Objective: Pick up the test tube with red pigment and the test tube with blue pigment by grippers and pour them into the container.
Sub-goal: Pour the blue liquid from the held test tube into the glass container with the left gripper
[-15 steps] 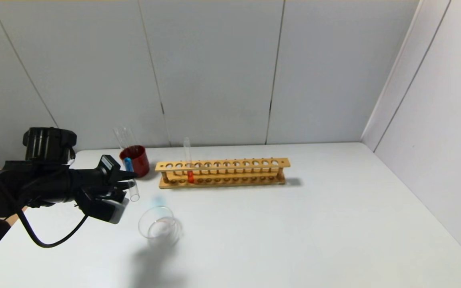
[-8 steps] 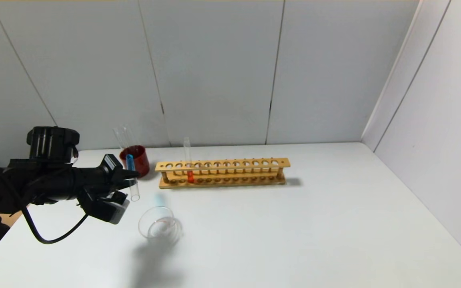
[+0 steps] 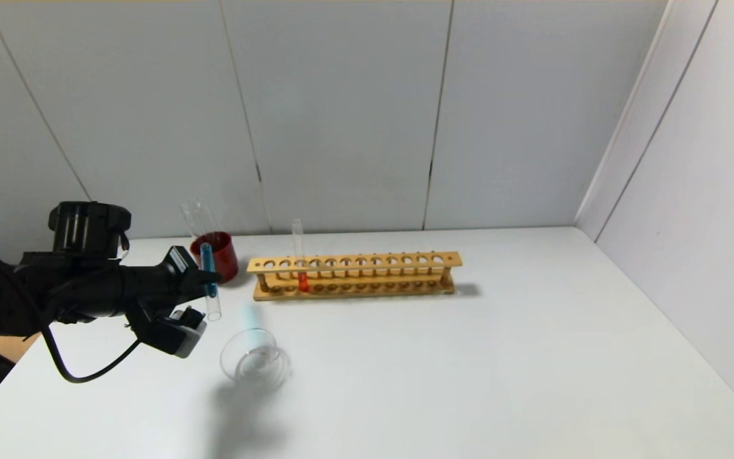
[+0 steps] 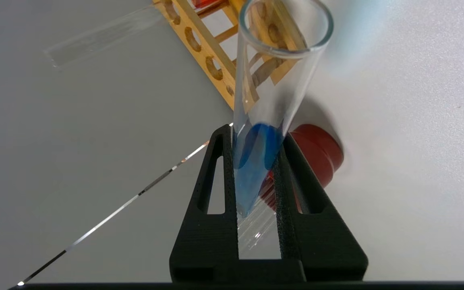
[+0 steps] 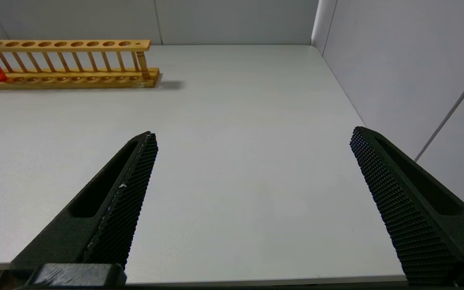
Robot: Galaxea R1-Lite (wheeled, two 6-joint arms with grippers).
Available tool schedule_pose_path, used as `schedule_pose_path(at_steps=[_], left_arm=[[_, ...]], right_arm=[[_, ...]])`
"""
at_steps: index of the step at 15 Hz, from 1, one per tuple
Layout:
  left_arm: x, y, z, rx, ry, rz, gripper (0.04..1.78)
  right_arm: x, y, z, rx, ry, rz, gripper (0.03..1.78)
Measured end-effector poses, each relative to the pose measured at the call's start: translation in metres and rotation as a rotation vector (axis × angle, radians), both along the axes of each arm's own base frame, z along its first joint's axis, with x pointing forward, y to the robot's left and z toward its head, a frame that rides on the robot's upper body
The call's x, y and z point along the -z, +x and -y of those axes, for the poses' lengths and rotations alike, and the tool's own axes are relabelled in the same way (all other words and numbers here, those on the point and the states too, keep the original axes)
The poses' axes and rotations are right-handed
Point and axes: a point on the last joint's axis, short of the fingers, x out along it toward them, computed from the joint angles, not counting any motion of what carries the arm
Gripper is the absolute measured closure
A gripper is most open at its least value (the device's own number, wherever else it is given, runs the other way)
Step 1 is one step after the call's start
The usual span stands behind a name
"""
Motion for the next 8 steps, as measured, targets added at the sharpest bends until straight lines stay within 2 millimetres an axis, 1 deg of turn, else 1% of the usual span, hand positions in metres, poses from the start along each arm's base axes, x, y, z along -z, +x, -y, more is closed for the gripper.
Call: schedule_pose_path(at_steps=[5, 8], left_arm=[[0.0009, 0.0006, 0.0013, -0.022, 0.045, 0.007, 1.5], [0.0018, 0.0008, 0.0071, -0.012, 0.059, 0.007, 1.5]], right_arm=[[0.0, 0.0, 0.0, 0.0, 0.0, 0.0, 0.06], [0.0, 0.0, 0.0, 0.0, 0.0, 0.0, 0.06]])
